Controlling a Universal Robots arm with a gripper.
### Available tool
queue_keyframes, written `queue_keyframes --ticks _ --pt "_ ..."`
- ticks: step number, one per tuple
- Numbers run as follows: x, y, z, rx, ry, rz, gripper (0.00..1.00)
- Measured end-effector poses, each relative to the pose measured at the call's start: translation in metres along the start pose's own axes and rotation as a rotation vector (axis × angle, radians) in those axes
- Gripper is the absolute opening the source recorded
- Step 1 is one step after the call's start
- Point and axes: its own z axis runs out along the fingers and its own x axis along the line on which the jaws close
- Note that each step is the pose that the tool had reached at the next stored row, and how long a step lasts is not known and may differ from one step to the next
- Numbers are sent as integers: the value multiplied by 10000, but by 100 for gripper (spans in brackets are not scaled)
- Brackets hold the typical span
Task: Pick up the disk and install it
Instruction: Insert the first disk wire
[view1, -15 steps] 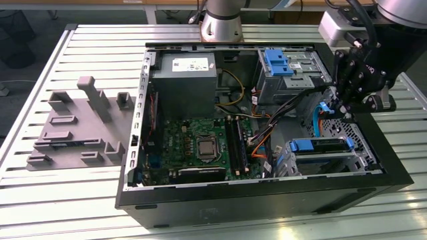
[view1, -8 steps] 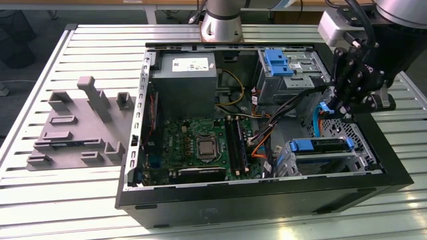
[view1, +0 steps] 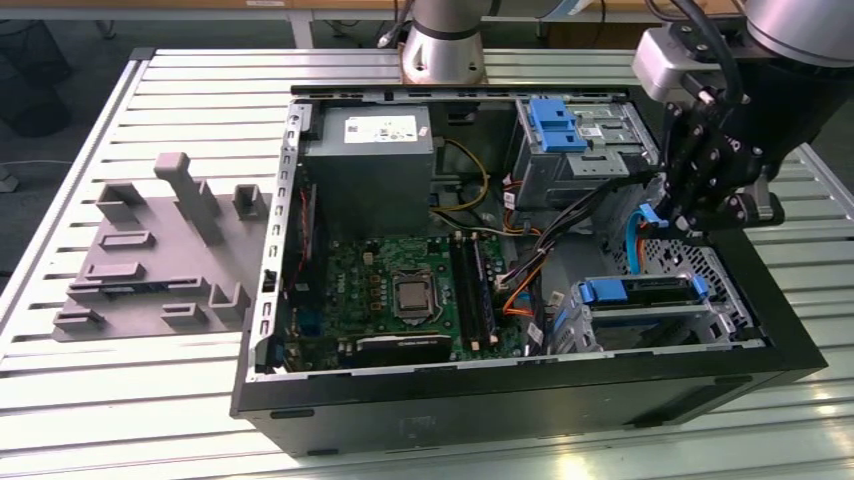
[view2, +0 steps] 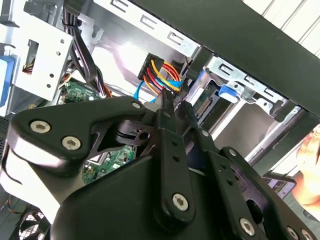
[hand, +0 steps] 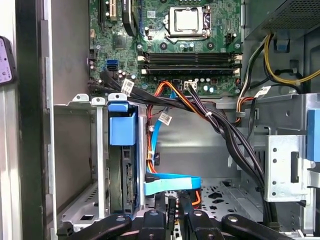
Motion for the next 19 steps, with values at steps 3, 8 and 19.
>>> queue_keyframes --ticks 3,8,19 --pt "0 0 18 9 -40 0 25" --pt "0 1 14 10 -45 -5 16" --pt "-3 -15 -42 -99 119 -10 16"
